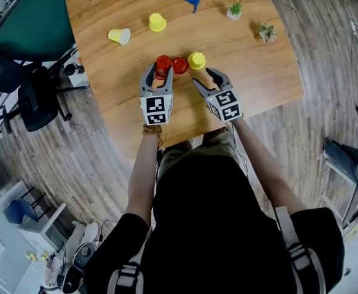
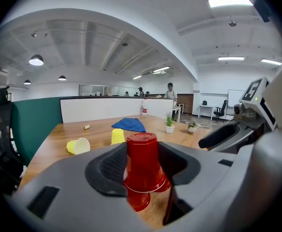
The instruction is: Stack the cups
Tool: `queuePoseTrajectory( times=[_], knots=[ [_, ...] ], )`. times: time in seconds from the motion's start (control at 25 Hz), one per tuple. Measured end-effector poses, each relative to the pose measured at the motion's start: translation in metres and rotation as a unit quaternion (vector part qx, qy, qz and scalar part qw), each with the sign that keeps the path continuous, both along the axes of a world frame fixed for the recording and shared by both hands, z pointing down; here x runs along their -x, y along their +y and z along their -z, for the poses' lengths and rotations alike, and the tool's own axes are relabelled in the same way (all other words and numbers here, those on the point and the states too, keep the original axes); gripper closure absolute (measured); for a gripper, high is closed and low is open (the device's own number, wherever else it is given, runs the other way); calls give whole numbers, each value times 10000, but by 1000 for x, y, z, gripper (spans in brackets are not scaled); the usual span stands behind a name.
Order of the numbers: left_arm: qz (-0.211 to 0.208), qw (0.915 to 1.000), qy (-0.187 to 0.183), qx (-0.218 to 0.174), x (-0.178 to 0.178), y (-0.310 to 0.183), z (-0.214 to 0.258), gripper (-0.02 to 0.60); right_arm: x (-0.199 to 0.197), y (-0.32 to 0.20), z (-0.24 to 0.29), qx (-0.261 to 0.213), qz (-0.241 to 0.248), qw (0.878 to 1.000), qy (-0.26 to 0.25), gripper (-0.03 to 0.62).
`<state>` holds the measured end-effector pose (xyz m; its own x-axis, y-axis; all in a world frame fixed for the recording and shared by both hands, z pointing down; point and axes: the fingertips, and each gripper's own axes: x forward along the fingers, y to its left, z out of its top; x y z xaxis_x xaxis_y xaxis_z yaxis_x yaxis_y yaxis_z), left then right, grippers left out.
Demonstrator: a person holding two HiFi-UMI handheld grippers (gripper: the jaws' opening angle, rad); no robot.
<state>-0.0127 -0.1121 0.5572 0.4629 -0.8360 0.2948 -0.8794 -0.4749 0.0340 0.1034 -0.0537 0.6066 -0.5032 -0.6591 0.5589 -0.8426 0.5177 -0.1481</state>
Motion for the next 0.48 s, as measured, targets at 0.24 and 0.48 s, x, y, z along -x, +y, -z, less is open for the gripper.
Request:
queuePoseTrajectory(
  times=[0.24,0.48],
  knots=[
    [-85,9999,-126,-82,-1,3,-1,359,4,1,-1,96,22,9999,-52,341],
    [-116,9994,-279,-149,0,7,-4,359,9,2,-2,89,35,9999,-47,345]
  ],
)
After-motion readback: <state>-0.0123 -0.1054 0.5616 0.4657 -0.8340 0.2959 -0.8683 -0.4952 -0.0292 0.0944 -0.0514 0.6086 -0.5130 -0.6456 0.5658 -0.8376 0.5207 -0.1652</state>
